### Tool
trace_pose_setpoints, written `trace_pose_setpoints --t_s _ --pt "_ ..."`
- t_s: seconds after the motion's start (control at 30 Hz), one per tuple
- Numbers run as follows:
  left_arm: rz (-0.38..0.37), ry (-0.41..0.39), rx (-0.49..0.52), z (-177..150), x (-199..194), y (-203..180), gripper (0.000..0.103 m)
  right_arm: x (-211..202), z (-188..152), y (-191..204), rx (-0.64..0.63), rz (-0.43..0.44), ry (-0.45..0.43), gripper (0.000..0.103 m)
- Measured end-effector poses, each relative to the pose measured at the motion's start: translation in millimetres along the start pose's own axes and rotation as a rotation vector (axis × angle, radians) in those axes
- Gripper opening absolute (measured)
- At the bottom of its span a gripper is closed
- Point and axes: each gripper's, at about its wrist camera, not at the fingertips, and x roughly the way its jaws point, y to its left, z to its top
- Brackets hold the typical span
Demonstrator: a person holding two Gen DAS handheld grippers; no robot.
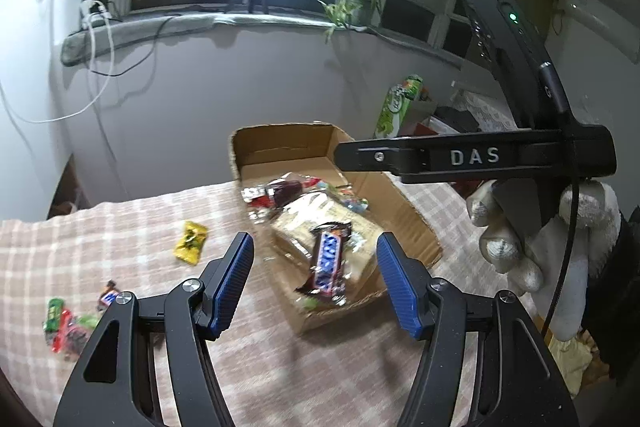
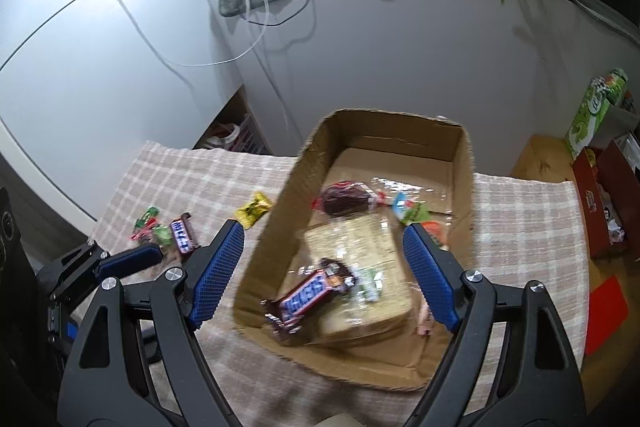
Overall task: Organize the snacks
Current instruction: 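Withdraw both tools from the box toward the remaining snacks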
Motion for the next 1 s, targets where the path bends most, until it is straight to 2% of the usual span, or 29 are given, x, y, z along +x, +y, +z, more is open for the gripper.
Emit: trace_pose_setpoints --t_s 0.27,0.53,0.83,1.0 --pt "0.06 -0.01 -0.066 -16.9 -30.4 39.5 0.064 0.9 -3.7 47.6 -0.076 0.046 0.001 0.084" --pt "0.154 -0.02 -0.161 -41.7 -65.9 95.3 0.064 9.7 -5.7 88.5 -0.144 0.092 0.025 0.084" --pt "0.24 -0.015 -0.233 -65.1 -91.6 144.4 0.064 36.4 -10.2 122.1 -0.212 0.121 0.078 0.084" --pt "0.252 0.004 -0.256 -78.7 -94.8 160.5 0.063 59.4 -12.0 136.5 -0.239 0.131 0.118 0.084"
